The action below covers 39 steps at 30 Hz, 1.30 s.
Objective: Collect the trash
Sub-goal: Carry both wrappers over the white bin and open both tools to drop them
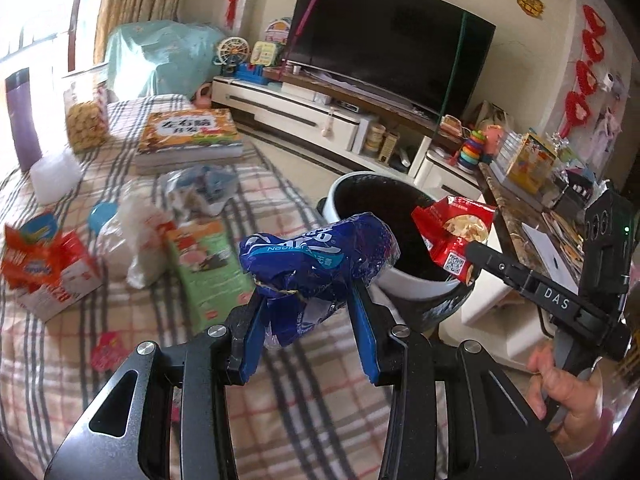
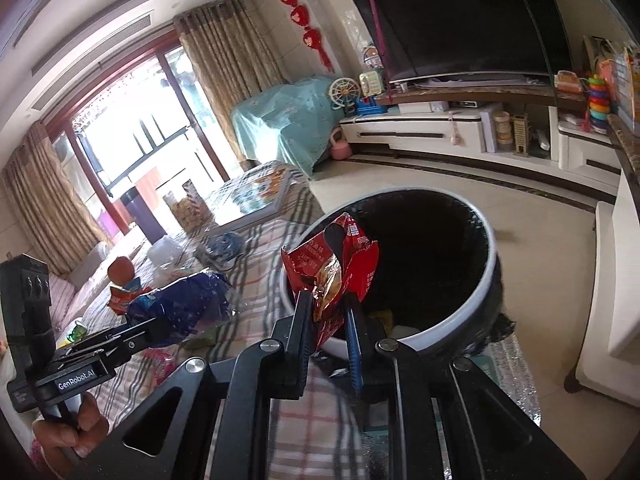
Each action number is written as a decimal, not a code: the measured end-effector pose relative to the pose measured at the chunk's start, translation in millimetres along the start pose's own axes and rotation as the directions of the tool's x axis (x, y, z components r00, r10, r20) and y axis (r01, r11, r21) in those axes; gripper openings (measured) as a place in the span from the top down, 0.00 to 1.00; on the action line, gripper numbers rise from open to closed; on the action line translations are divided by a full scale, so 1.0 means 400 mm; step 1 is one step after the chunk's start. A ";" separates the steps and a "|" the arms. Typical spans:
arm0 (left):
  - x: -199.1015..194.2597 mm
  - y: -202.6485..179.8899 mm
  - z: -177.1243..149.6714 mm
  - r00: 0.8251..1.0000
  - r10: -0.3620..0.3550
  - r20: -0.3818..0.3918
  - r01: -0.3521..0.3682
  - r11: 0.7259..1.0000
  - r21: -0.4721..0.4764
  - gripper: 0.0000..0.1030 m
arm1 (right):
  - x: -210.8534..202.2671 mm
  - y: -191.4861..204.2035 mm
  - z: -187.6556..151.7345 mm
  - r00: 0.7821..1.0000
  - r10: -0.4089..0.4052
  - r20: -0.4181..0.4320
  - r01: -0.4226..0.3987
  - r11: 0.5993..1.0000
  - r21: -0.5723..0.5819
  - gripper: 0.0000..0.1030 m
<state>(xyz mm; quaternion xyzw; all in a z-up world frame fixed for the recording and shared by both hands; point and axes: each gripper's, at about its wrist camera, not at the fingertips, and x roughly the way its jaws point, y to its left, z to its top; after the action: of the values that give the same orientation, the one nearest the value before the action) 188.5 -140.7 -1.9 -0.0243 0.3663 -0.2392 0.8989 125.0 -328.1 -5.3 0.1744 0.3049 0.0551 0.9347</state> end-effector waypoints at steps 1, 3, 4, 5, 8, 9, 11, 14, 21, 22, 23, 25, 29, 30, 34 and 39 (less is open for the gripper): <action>0.005 -0.007 0.004 1.000 -0.001 -0.001 0.001 1.000 0.005 0.63 | 0.000 -0.006 0.003 1.000 -0.003 0.002 0.003 1.000 0.003 0.85; 0.020 -0.023 0.013 1.000 -0.003 -0.007 0.003 1.000 0.017 0.63 | 0.001 -0.018 0.007 1.000 -0.009 0.003 0.009 1.000 0.006 0.85; 0.027 -0.030 0.017 1.000 -0.005 -0.010 0.005 1.000 0.021 0.63 | 0.001 -0.023 0.009 1.000 -0.012 0.003 0.012 1.000 0.007 0.85; 0.035 -0.037 0.021 1.000 -0.007 -0.013 0.007 1.000 0.025 0.63 | 0.003 -0.030 0.012 1.000 -0.017 0.002 0.017 1.000 0.008 0.85; 0.061 -0.059 0.033 1.000 -0.006 -0.023 0.006 0.999 0.040 0.63 | 0.007 -0.048 0.019 1.000 -0.026 -0.002 0.026 1.000 0.014 0.84; 0.068 -0.064 0.036 1.000 -0.006 -0.027 0.007 0.999 0.043 0.63 | 0.008 -0.056 0.021 1.000 -0.031 -0.004 0.031 0.999 0.018 0.84; 0.084 -0.075 0.042 0.999 -0.011 -0.037 0.012 0.999 0.046 0.63 | 0.008 -0.068 0.024 0.999 -0.036 -0.005 0.036 0.999 0.022 0.84; 0.105 -0.087 0.049 0.999 -0.014 -0.050 0.017 0.998 0.052 0.63 | 0.012 -0.087 0.031 0.999 -0.043 -0.010 0.043 0.999 0.030 0.84; 0.149 -0.119 0.073 0.997 -0.020 -0.080 0.026 0.997 0.073 0.63 | 0.031 -0.116 0.051 0.998 -0.053 -0.025 0.054 0.998 0.035 0.82; 0.154 -0.123 0.076 0.996 -0.021 -0.082 0.027 0.997 0.077 0.63 | 0.036 -0.119 0.055 0.998 -0.056 -0.029 0.057 0.998 0.031 0.82; 0.159 -0.128 0.078 0.996 -0.020 -0.084 0.027 0.996 0.081 0.63 | 0.039 -0.121 0.058 0.998 -0.058 -0.031 0.059 0.998 0.029 0.82; 0.170 -0.133 0.085 0.996 -0.019 -0.091 0.027 0.996 0.086 0.63 | 0.044 -0.125 0.060 0.998 -0.060 -0.036 0.061 0.998 0.026 0.82; 0.197 -0.146 0.095 0.994 -0.018 -0.108 0.028 0.995 0.097 0.63 | 0.055 -0.132 0.066 0.997 -0.065 -0.047 0.066 0.998 0.019 0.82; 0.202 -0.147 0.096 0.994 -0.018 -0.112 0.029 0.995 0.098 0.62 | 0.056 -0.131 0.068 0.997 -0.068 -0.048 0.069 0.997 0.017 0.82; 0.222 -0.163 0.106 0.992 -0.019 -0.124 0.033 0.993 0.112 0.60 | 0.062 -0.144 0.077 0.996 -0.075 -0.052 0.076 0.997 0.016 0.81; 0.233 -0.177 0.113 0.992 -0.010 -0.127 0.027 0.991 0.132 0.60 | 0.064 -0.147 0.087 0.995 -0.082 -0.052 0.083 0.997 0.008 0.81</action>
<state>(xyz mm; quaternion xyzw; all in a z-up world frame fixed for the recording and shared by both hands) 247.2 -251.1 -13.6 0.0475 0.4053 -0.2723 0.8714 165.9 -387.9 -14.4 0.1652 0.3362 0.0195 0.9270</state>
